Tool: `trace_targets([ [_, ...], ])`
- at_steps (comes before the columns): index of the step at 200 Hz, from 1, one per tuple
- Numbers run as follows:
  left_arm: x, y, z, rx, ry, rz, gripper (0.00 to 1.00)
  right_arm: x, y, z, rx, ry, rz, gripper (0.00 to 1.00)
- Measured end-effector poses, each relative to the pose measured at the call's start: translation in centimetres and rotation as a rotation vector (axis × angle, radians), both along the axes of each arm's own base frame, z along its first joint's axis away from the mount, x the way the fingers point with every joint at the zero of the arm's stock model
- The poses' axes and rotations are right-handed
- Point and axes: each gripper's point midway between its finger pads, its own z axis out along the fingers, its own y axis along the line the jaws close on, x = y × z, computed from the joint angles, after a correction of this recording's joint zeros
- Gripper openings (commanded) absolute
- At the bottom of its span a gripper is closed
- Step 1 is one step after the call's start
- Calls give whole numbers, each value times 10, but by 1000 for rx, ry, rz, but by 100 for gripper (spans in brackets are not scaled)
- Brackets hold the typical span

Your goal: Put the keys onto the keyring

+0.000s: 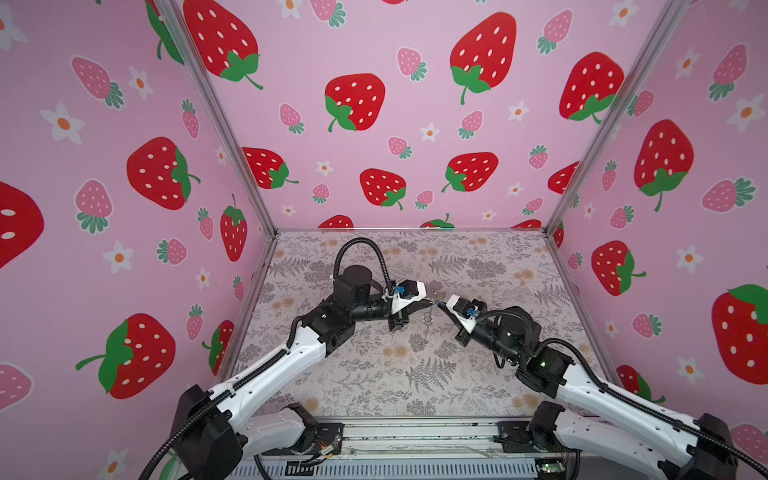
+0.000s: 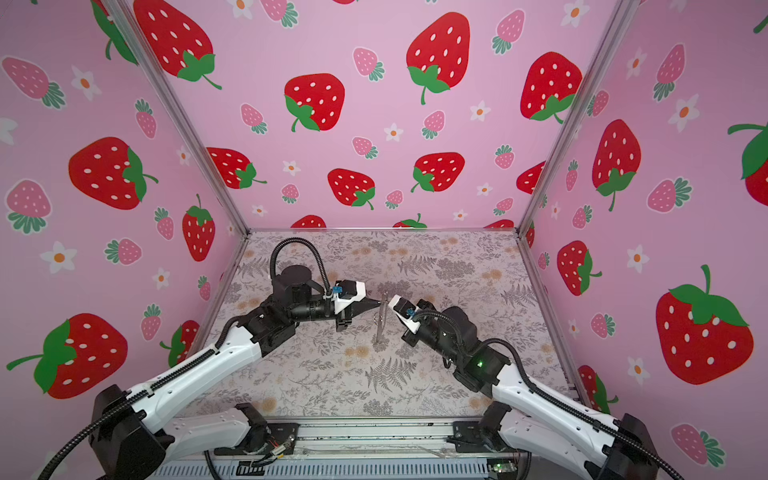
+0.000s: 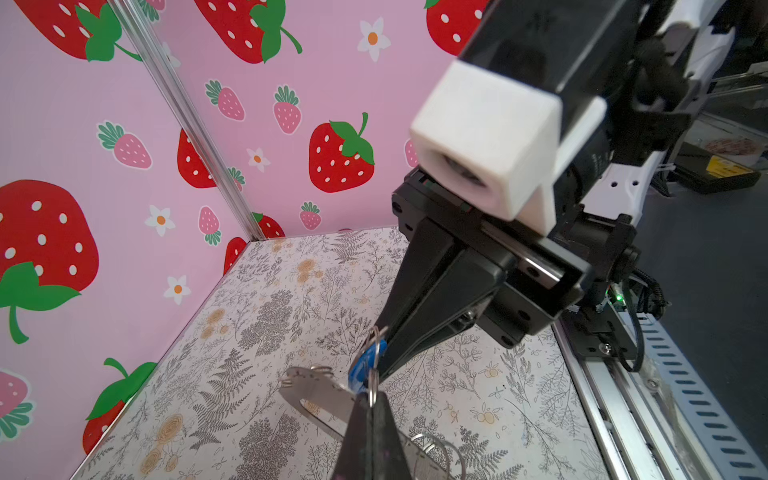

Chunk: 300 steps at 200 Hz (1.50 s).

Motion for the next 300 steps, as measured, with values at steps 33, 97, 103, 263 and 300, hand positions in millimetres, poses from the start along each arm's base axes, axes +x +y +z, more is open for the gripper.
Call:
trace_targets([
  [33,4,-2,-1,-12,33,9,0,0,-1,-6,-15,-32,1,0],
  [97,11,-10,-8,-31,100,7,0,4,-8,-12,-132,-212,-46,3],
  [103,12,-10,-9,-33,103,10,0,5,-8,-13,-145,-225,-51,8],
  [263,3,-8,0,-30,106,-81,0,-7,-7,36,-36,-238,28,22],
  [300,1,-8,2,-25,104,-92,0,-10,-1,31,-78,-241,75,21],
])
